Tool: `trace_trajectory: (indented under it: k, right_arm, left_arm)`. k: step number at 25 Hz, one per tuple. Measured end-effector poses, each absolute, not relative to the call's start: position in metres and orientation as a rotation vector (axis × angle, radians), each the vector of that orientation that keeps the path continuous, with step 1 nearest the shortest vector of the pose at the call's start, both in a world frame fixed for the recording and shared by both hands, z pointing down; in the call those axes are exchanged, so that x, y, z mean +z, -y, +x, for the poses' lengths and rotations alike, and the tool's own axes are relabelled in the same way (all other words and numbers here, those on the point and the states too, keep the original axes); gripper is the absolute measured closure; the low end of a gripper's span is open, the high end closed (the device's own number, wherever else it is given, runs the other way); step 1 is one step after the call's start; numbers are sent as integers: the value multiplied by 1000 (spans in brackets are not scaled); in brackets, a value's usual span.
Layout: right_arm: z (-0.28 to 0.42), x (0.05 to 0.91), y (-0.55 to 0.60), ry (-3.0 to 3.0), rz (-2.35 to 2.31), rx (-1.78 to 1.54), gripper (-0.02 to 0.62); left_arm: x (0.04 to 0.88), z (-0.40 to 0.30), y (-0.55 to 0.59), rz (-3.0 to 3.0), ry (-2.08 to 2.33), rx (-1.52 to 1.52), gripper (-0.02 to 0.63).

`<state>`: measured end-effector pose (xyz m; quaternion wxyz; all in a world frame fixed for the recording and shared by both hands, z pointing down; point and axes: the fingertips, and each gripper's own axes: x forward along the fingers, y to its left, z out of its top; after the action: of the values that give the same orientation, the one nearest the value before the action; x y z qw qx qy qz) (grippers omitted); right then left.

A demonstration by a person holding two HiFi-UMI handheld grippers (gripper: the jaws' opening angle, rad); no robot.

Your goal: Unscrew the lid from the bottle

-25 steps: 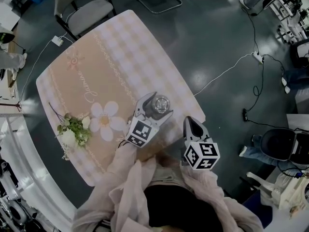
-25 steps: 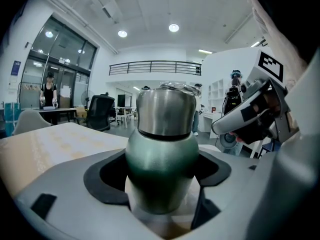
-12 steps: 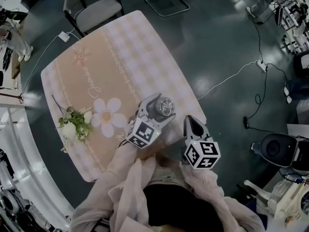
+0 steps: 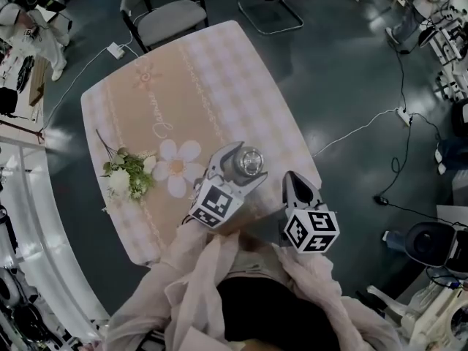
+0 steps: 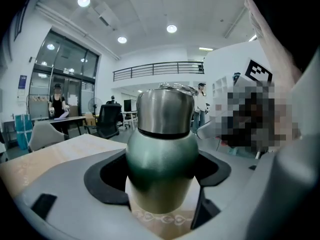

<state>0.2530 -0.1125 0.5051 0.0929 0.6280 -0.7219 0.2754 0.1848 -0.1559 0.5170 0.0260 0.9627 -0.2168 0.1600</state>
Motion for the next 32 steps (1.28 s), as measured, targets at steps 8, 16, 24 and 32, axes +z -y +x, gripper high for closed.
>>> trace_trajectory:
  k: [8,16,24,32]
  right_arm:
    - [216,467,109,2294,1765,728,583]
    - [171,414,108,2566,1582,571,581]
    - [115,387,101,2785,1257,453,321]
    - [82,381,104,2803,1179,389,290]
  left_arm:
    - [491,139,147,2846,790,460,202]
    - [471,113,132,2813,845,516,202]
    - [462,101,125,2744,871,463,202]
    - [456,98,119,2733,898,500,202]
